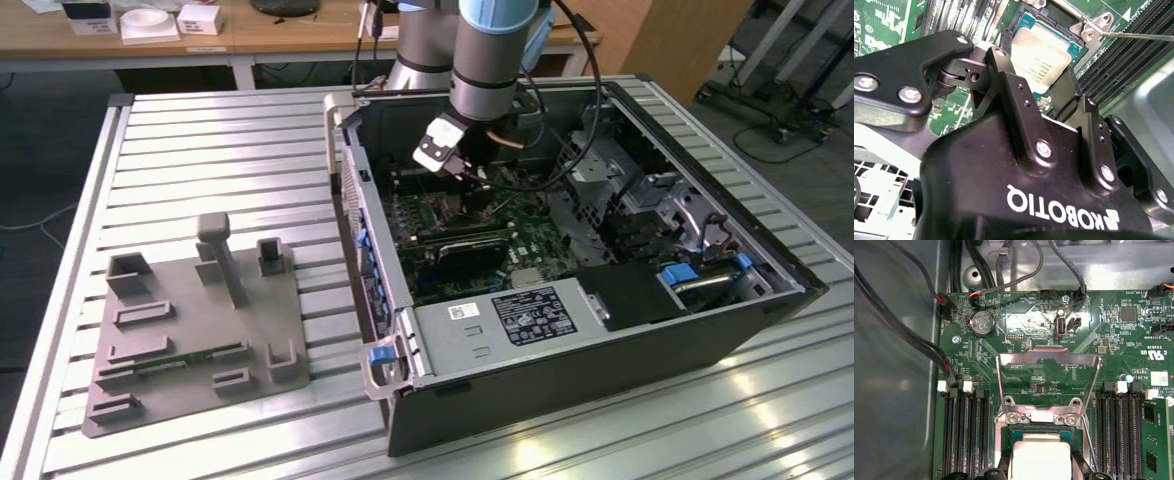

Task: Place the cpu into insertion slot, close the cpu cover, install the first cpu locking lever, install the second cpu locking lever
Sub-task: 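Place the cpu into insertion slot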

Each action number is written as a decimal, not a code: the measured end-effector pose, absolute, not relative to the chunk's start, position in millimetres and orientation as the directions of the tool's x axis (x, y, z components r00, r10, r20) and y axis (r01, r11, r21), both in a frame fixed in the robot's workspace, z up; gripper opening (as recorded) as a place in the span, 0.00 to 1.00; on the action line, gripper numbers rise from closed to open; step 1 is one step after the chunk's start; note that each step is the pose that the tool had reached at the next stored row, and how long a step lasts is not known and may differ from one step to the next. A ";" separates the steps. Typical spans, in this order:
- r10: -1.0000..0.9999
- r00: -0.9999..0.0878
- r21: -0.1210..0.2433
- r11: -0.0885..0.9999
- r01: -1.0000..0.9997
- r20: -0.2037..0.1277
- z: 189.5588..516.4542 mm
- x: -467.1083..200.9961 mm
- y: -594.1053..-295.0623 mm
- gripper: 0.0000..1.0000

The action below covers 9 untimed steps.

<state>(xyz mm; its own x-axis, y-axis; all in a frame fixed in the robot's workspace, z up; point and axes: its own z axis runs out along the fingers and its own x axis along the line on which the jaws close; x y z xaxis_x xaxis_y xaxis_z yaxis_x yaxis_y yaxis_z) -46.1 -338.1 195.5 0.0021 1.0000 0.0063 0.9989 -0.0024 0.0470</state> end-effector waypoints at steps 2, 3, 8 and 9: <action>1.000 0.002 0.047 -0.003 0.999 0.006 194.6 -46.1 -338.1 0.54; 1.000 0.002 0.046 -0.003 0.999 0.006 194.2 -46.2 -338.1 0.54; 1.000 0.003 0.044 -0.003 0.999 0.006 192.9 -46.3 -338.2 0.54; 1.000 0.003 0.045 -0.003 0.999 0.006 192.8 -46.3 -338.2 0.54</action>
<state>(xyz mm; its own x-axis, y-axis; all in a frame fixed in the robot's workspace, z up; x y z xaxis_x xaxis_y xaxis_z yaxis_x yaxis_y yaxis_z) -46.3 -338.2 192.8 0.0026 1.0000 0.0060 0.9990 -0.0029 0.0445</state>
